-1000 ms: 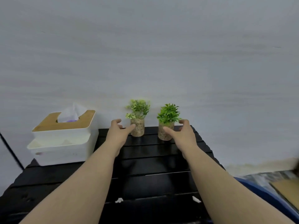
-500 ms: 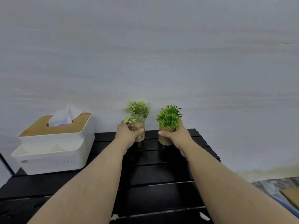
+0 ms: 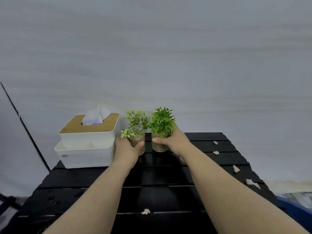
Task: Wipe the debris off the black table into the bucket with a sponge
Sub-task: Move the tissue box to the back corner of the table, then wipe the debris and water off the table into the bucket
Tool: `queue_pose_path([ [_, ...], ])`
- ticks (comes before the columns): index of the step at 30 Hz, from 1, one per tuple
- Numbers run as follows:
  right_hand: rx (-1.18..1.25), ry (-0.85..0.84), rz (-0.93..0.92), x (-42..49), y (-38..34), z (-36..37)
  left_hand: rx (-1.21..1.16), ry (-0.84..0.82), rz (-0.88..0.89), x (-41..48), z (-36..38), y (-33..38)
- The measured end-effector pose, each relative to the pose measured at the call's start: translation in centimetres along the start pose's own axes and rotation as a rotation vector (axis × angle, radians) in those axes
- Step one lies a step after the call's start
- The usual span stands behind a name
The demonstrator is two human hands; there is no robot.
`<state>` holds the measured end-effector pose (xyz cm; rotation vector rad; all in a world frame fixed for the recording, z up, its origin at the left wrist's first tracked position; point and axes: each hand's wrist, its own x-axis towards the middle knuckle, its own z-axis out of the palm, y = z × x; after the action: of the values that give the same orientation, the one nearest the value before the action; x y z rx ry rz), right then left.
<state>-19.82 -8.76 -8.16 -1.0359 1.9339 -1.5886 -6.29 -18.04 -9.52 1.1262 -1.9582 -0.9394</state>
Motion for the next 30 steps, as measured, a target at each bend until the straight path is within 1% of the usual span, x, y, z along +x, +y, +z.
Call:
queue_pose_path([
  [3, -0.018, -0.025, 0.016, -0.4, 0.5, 0.9, -0.022, -0.002, -0.01, 0.0, -0.4, -0.3],
  [8, -0.023, 0.005, 0.068, -1.9, 0.1, 0.6, -0.074, -0.001, -0.021, -0.7, -0.9, -0.1],
  [10, -0.034, -0.008, 0.101, -3.7, -0.7, -0.7, -0.104, -0.052, 0.028, -1.7, -1.8, -0.1],
  [13, -0.132, 0.012, 0.102, -8.2, -1.9, -3.8, -0.098, -0.194, 0.124, -4.6, -4.5, 0.0],
  [17, -0.398, 0.029, 0.096, -17.1, -3.3, -7.7, 0.079, -0.207, 0.125, -11.0, -8.6, 0.4],
  [19, -0.478, 0.035, 0.13, -22.3, -4.0, -9.5, 0.148, -0.253, 0.211, -15.9, -9.2, 1.5],
  [22, -0.587, 0.059, 0.174, -29.5, -4.5, -11.2, 0.234, -0.349, 0.357, -23.9, -8.4, 3.5],
  [24, -0.705, 0.082, 0.205, -33.8, -3.9, -12.3, 0.297, -0.415, 0.409, -29.1, -7.3, 4.5],
  [27, -0.862, 0.098, 0.253, -38.7, -2.4, -13.3, 0.436, -0.493, 0.417, -35.0, -5.7, 5.1],
  [30, -0.872, 0.043, 0.341, -41.7, -0.8, -13.7, 0.519, -0.551, 0.403, -37.5, -4.9, 5.2],
])
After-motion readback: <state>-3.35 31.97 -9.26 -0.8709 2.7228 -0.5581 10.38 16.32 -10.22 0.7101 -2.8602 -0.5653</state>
